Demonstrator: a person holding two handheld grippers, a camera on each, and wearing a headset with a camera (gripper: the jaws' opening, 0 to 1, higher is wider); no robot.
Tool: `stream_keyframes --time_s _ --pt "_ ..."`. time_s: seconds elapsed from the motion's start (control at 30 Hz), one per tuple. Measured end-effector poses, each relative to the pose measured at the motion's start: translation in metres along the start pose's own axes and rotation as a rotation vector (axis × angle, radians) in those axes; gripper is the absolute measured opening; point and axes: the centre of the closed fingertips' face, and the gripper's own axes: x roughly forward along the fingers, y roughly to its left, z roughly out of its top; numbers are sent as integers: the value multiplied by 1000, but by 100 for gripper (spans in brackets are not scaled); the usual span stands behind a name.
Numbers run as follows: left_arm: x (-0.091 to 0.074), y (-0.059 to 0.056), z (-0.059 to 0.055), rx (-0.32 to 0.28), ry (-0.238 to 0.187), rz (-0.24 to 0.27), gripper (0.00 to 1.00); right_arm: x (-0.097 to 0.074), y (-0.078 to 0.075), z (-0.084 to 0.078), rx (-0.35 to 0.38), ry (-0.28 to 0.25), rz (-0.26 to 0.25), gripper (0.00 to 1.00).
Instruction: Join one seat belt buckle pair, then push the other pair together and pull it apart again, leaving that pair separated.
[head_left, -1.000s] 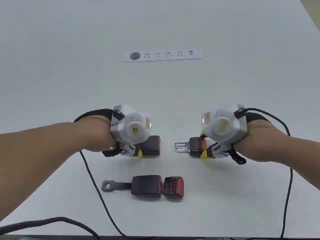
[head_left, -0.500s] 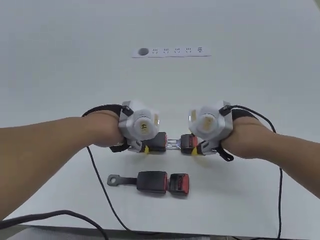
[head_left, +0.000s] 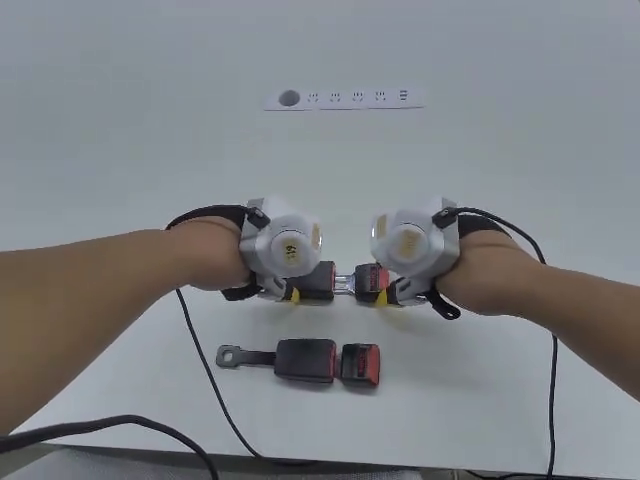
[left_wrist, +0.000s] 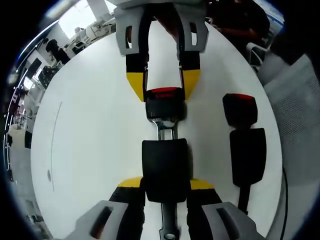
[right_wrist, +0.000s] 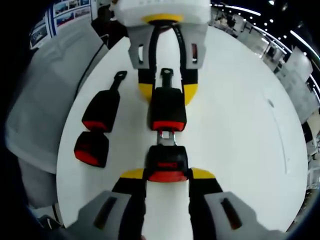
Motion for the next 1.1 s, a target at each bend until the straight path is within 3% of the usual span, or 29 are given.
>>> stream_keyframes --time_s 0.3,0.53,0.7,1.1 --pt "-1 -1 0 10 -33 8 31 4 0 2 22 -12 6 29" --pt "-1 -2 0 18 -13 -4 31 7 -1 8 25 -21 16 28" --pt "-1 -1 0 7 -33 -7 30 14 -2 19 47 -23 11 27" --pt "0 -1 -1 5 -21 5 31 11 1 17 59 -43 -1 29"
